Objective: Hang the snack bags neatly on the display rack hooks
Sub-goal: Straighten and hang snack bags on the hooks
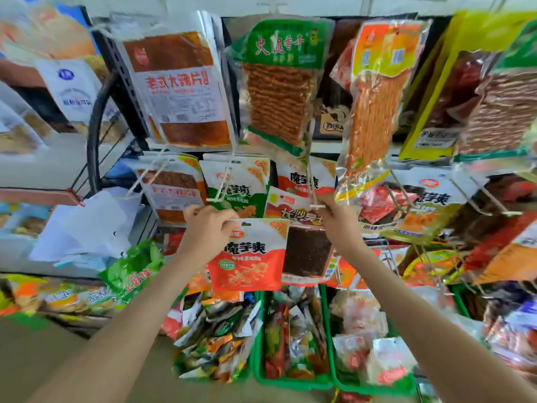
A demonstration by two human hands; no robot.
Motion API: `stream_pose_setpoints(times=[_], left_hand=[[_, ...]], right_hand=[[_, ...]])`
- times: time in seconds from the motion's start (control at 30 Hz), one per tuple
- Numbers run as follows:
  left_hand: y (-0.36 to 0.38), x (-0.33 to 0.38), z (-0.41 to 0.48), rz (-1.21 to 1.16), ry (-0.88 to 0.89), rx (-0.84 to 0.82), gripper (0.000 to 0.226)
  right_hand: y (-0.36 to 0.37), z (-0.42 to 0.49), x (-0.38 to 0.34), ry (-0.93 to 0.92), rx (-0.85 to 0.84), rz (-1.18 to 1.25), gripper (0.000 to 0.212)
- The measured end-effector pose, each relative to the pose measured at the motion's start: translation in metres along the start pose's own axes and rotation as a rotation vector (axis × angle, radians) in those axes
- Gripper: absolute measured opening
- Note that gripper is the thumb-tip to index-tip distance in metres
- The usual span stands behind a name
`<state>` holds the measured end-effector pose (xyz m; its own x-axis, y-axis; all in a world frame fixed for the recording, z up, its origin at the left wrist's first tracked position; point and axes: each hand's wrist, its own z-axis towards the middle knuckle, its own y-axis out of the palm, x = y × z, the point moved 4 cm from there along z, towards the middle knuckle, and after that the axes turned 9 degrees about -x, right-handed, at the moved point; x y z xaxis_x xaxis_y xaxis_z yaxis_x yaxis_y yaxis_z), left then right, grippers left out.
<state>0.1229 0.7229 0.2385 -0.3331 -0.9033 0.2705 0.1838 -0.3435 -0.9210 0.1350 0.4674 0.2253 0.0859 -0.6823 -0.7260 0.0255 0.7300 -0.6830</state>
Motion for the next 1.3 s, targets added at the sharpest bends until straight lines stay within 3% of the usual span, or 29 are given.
stream_pose_setpoints(times=[0.27,0.5,0.67,0.83,1.07,1.3], left_hand=[[0.001,-0.019,-0.005,0.035,-0.077,0.002,0.011],[0.003,-0.018,-0.005,0.032,-0.117,0.0,0.015],[0.012,0.015,0.008,-0.027,-0.055,-0.087,0.016],[0.027,0.045,0.029,-0.153,-0.024,-0.161,0.018],[0.045,0.09,0.058,-0.359,-0.047,-0.244,0.018],[0.049,0.099,0.061,-0.451,-0.055,-0.188,0.021]], right_hand=[[-0.003,-0.015,-0.005,-0.017,0.149,0.228,0.009],[-0.007,-0.03,0.01,-0.108,0.096,0.003,0.011],[-0.025,-0.045,0.041,-0.053,0.05,-0.06,0.021],[-0.038,-0.058,0.052,-0.193,-0.069,-0.222,0.025],[-0.035,-0.063,0.043,-0.199,-0.235,-0.411,0.079],[-0.045,-0.066,0.045,-0.16,-0.184,-0.366,0.08]])
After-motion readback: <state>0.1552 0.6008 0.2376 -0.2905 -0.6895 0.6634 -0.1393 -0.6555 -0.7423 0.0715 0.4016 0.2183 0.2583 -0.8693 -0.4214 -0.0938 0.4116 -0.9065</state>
